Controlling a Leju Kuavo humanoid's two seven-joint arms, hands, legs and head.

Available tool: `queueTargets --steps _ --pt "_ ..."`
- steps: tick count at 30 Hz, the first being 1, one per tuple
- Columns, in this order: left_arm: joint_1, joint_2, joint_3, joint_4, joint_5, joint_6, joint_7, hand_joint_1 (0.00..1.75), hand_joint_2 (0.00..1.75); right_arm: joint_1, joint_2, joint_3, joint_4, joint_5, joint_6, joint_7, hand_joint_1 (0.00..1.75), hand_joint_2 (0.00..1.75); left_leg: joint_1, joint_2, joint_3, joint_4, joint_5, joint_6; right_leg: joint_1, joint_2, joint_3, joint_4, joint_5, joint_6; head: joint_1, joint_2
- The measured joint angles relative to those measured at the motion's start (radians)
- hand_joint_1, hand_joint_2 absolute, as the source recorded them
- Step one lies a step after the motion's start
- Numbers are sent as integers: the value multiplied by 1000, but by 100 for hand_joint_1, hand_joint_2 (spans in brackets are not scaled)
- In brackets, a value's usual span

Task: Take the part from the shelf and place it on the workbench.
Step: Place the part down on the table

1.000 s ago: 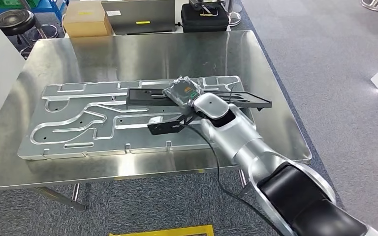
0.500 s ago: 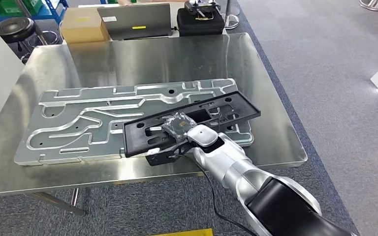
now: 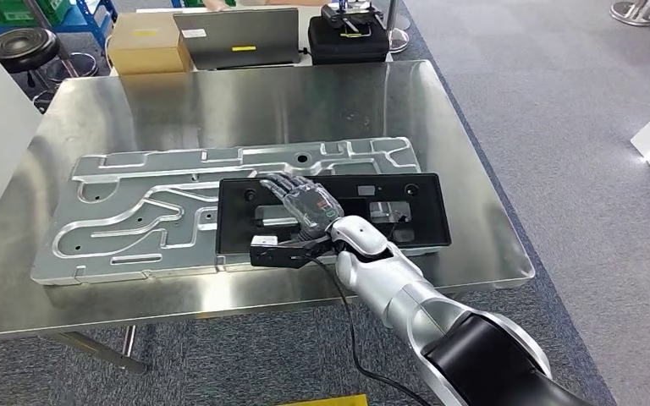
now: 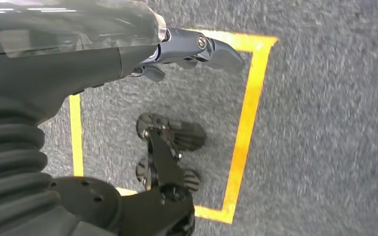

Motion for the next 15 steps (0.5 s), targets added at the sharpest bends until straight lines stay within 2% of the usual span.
queueTargets --steps 1,3,4,5,6,7,9,10,11,12,14,15 --pt "1 0 0 0 0 0 0 0 0 7 -3 -23 -23 -43 -42 -45 0 0 1 1 0 -2 2 5 -2 -1 -19 41 -25 5 0 0" --pt "2 0 0 0 -2 0 0 0 0 32 -16 -70 -96 -132 -109 -122 0 0 1 2 -2 -2 2 11 -3 -2 -80 174 -91 13 0 0" --pt "3 0 0 0 -3 0 0 0 0 54 -29 -93 -156 -174 -123 -142 0 0 0 1 -2 -2 1 13 -4 -2 -110 236 -113 15 0 0" --pt "5 0 0 0 -3 0 0 0 0 82 -47 -112 -228 -210 -126 -151 0 0 0 -1 -1 -1 1 14 -4 -2 -127 268 -116 16 0 0" --pt "7 0 0 0 -1 0 0 0 0 113 -67 -132 -313 -243 -123 -152 0 0 -1 -3 0 -1 0 14 -4 -2 -124 259 -100 14 0 0" --pt "9 -1 0 0 2 0 -1 0 0 143 -89 -151 -401 -270 -117 -151 0 0 -2 -6 2 -1 -1 14 -2 -2 -102 210 -68 10 0 0" --pt "15 -4 1 0 11 0 -4 0 0 197 -134 -191 -570 -308 -110 -152 0 0 -6 -10 5 -1 -4 12 4 -4 -32 62 -2 -5 0 0" --pt "18 -6 2 0 16 0 -7 0 0 223 -156 -213 -649 -320 -111 -156 0 0 -8 -11 5 -1 -6 9 7 -6 -7 9 15 -11 0 0" --pt "20 -7 4 0 22 0 -10 0 0 251 -176 -234 -723 -327 -117 -161 0 0 -8 -11 5 -1 -8 5 11 -7 6 -20 21 -16 0 0" --pt "22 -8 6 0 29 0 -14 0 0 282 -198 -257 -795 -331 -129 -169 0 0 -9 -11 6 -2 -10 1 13 -8 8 -27 18 -17 0 0" --pt "25 -8 13 0 44 -5 -25 0 0 349 -238 -308 -926 -328 -170 -181 0 0 -11 -10 10 -2 -16 -8 8 -9 15 -37 20 -23 0 0" --pt "26 -8 17 0 51 -8 -30 0 0 383 -257 -338 -989 -325 -191 -183 0 0 -12 -7 8 11 -29 -11 4 -11 20 -43 21 -27 0 0"
